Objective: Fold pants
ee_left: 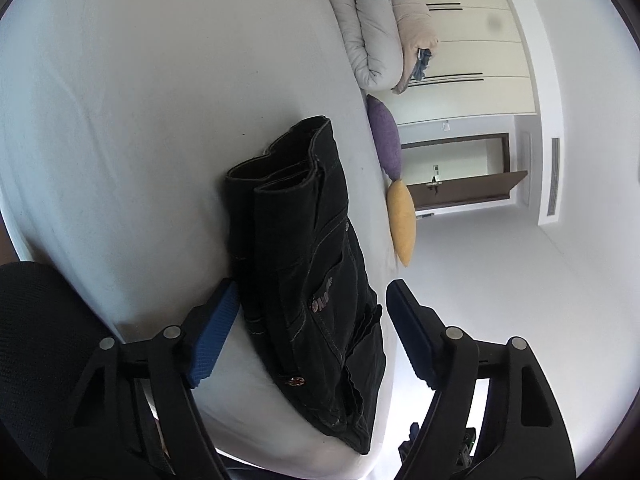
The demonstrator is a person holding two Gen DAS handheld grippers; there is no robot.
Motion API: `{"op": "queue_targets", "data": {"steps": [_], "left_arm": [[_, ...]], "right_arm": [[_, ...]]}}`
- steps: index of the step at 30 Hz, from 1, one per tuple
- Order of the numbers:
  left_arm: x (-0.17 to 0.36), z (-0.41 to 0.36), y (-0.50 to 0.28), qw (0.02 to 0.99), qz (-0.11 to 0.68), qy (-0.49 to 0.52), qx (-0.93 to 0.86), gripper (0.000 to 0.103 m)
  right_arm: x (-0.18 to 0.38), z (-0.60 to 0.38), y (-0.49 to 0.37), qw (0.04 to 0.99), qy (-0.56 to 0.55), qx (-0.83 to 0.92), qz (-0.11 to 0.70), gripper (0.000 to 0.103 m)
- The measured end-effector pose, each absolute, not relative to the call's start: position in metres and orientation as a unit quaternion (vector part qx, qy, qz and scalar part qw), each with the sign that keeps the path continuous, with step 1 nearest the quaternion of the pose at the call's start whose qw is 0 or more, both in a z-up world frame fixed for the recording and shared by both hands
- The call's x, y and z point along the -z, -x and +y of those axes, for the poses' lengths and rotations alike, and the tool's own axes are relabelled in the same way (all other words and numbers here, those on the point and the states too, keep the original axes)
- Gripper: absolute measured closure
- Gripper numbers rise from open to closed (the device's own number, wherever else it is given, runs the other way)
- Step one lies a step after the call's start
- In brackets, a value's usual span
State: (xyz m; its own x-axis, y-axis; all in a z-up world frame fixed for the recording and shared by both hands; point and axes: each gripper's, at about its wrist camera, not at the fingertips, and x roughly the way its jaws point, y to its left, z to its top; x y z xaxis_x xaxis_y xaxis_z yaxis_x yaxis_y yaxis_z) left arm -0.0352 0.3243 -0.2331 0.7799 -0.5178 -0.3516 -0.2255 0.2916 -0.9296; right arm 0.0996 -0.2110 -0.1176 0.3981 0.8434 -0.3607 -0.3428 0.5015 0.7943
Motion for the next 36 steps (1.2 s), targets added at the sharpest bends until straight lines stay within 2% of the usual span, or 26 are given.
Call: {"op": "queue_targets", "data": {"steps": [15,23,24,27,28,29,36], "left_arm": [[0.242,0.328,0.032,0.737,0.334,0.581,0.081,0.032],[0.244,0.332,0.016,0.718,0.334,0.605,0.086,0.034],[0.244,0.332,0.015,0.717,0.333,0.606,0.086,0.037],[0.247,0.331,0.011,0.711,0.336,0.611,0.086,0.057],[0.248,0.331,0.012,0.712,0.338,0.61,0.085,0.068],[0.249,0.33,0.011,0.713,0.341,0.607,0.084,0.072],[0.227,0.32,0.013,0.77,0.346,0.531,0.076,0.081]], "right_arm": [[0.111,-0.175,-0.113,0.763,-0.296,-0.408,0.405,0.067],[0.108,-0.156,-0.123,0.759,-0.284,-0.417,0.412,0.071],[0.107,-0.152,-0.125,0.759,-0.28,-0.419,0.413,0.072],[0.104,-0.134,-0.135,0.76,-0.257,-0.426,0.418,0.075],[0.104,-0.126,-0.14,0.761,-0.249,-0.426,0.422,0.076],[0.104,-0.119,-0.145,0.761,-0.243,-0.424,0.427,0.078],[0.127,-0.09,-0.198,0.759,-0.225,-0.384,0.476,0.089]]}}
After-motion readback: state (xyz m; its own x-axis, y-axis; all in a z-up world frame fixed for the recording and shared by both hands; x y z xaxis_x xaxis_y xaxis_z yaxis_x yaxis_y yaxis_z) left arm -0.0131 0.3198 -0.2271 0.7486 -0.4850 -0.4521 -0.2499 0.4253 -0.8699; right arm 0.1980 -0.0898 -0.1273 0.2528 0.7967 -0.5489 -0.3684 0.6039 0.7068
